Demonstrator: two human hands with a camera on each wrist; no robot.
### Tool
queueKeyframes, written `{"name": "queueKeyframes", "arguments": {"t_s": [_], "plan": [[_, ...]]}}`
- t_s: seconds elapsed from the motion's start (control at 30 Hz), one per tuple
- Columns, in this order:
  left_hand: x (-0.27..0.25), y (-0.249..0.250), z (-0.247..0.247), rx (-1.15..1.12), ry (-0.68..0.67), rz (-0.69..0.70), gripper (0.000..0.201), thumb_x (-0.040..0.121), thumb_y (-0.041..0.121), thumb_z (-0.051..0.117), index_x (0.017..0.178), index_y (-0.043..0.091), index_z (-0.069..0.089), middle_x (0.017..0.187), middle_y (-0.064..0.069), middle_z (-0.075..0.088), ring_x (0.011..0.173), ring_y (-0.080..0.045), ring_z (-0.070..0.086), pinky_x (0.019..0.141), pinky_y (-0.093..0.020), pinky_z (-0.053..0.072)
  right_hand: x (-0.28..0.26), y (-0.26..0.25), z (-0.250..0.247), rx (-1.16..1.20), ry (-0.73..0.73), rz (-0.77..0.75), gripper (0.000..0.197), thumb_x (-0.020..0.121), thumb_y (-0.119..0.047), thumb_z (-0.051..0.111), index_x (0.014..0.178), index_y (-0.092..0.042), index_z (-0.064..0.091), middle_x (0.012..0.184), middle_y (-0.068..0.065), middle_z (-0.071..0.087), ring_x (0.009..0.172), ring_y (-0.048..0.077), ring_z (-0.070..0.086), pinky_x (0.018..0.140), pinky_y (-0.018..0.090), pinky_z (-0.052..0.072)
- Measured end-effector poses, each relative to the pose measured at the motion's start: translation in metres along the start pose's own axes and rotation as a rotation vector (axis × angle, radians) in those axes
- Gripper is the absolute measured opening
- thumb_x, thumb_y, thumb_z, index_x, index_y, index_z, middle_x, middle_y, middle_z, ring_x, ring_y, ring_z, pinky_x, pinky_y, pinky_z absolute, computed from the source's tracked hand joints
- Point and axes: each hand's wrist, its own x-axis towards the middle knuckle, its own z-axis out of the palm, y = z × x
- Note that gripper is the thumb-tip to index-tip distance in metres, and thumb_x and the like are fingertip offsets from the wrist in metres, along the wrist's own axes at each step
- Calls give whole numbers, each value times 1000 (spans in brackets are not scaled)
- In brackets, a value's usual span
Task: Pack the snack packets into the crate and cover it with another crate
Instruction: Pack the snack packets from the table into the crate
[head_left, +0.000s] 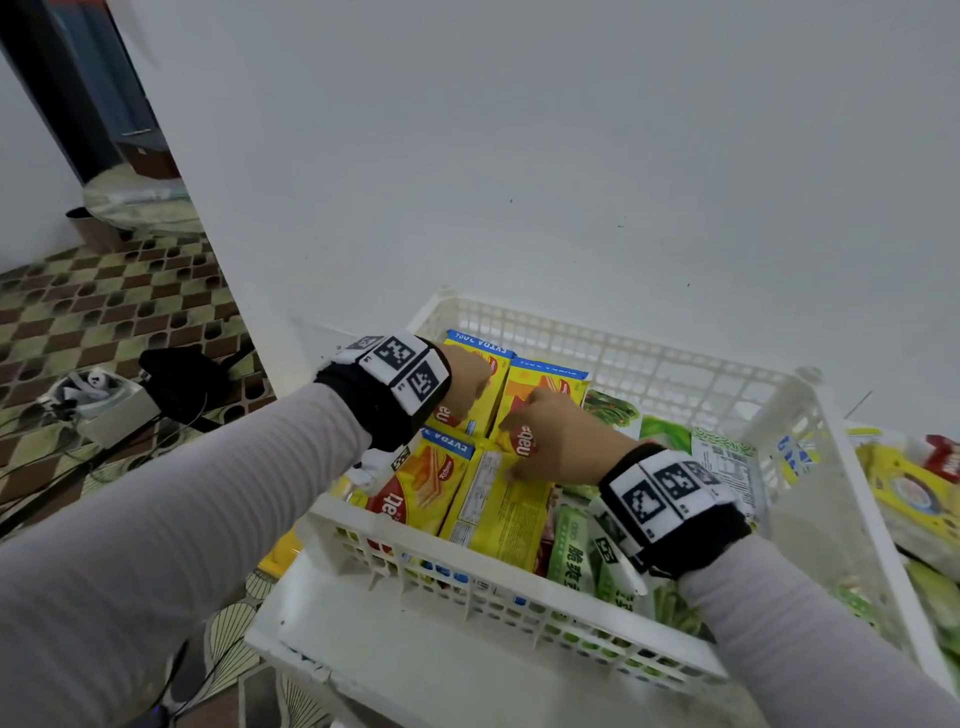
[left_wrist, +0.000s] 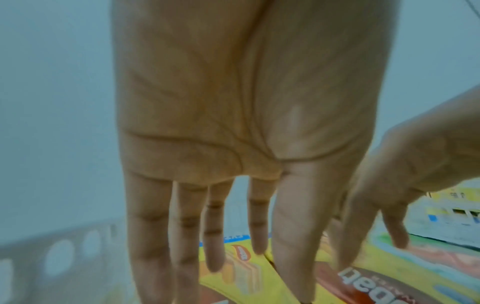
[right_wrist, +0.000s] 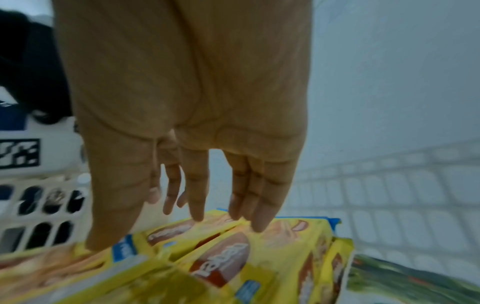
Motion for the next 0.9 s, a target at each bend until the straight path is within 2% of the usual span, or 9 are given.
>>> {"name": "queueKeyframes", "arguments": {"t_s": [0.1, 0.2, 0.27, 0.37, 0.43, 0.53, 0.63, 0.8, 0.9], "plan": [[9, -1, 0, -39, 5, -87, 82, 79, 18, 73, 144, 19, 22, 141, -16, 33, 118, -32, 49, 79, -34, 44, -2, 18, -4, 85, 37, 110, 97, 69, -46, 77, 147, -24, 24, 148, 15, 22, 138, 33, 18, 110, 44, 29], [24, -4, 11, 43, -36, -124, 124, 63, 29, 85, 147, 34, -7, 153, -19, 11, 132, -39, 37, 92, -47, 45, -2, 27, -1, 124, -104, 205, 121, 61, -49, 82, 150, -25, 4, 156, 16, -9, 144, 37, 4, 114, 50, 23], [35, -8, 18, 68, -39, -140, 126, 57, 37, 85, 145, 38, -5, 147, -16, 25, 126, -38, 44, 88, -46, 48, -2, 28, 4, 140, -184, 225, 124, 61, -50, 81, 150, -21, -1, 154, 17, -19, 143, 37, 12, 114, 47, 27], [60, -12, 28, 43, -40, -154, 98, 62, 29, 73, 143, 35, 19, 126, -11, 48, 109, -35, 55, 78, -42, 47, 1, 24, 11, 186, -209, 251, 125, 67, -53, 77, 150, -13, -8, 151, 18, -30, 144, 35, 10, 115, 42, 26], [75, -13, 34, 41, -64, -174, 93, 53, 26, 70, 138, 31, 33, 124, -14, 49, 107, -37, 54, 82, -54, 45, 6, 21, 14, 224, -183, 274, 125, 69, -52, 76, 150, -10, -9, 150, 19, -32, 145, 36, 6, 115, 42, 25], [74, -12, 38, 87, -32, -151, 113, 51, 40, 79, 144, 33, 15, 126, -13, 45, 111, -38, 52, 83, -55, 48, 12, 14, 18, 276, -149, 315, 123, 69, -49, 77, 150, -9, -6, 150, 21, -32, 144, 38, -5, 116, 44, 21], [58, -7, 30, 141, 13, -106, 120, 58, 45, 81, 146, 33, 1, 136, -15, 40, 116, -36, 51, 86, -50, 50, 11, 14, 16, 303, -145, 309, 117, 71, -47, 76, 150, -6, 0, 151, 22, -27, 144, 37, -8, 116, 44, 21], [36, 11, 9, 123, -8, -58, 77, 72, 41, 76, 135, 14, 41, 125, -10, 57, 110, -27, 58, 80, -30, 47, -3, 35, -10, 531, -45, 187, 57, 88, -30, 64, 137, -8, 44, 140, 13, 44, 129, 27, 43, 99, 30, 41], [30, 26, -10, 78, 89, 10, 59, 82, 31, 70, 129, 10, 43, 125, -12, 55, 112, -28, 55, 82, -34, 45, -18, 52, -31, 682, 47, 210, 51, 90, -25, 62, 137, -12, 47, 135, 9, 53, 122, 23, 52, 103, 33, 41]]}}
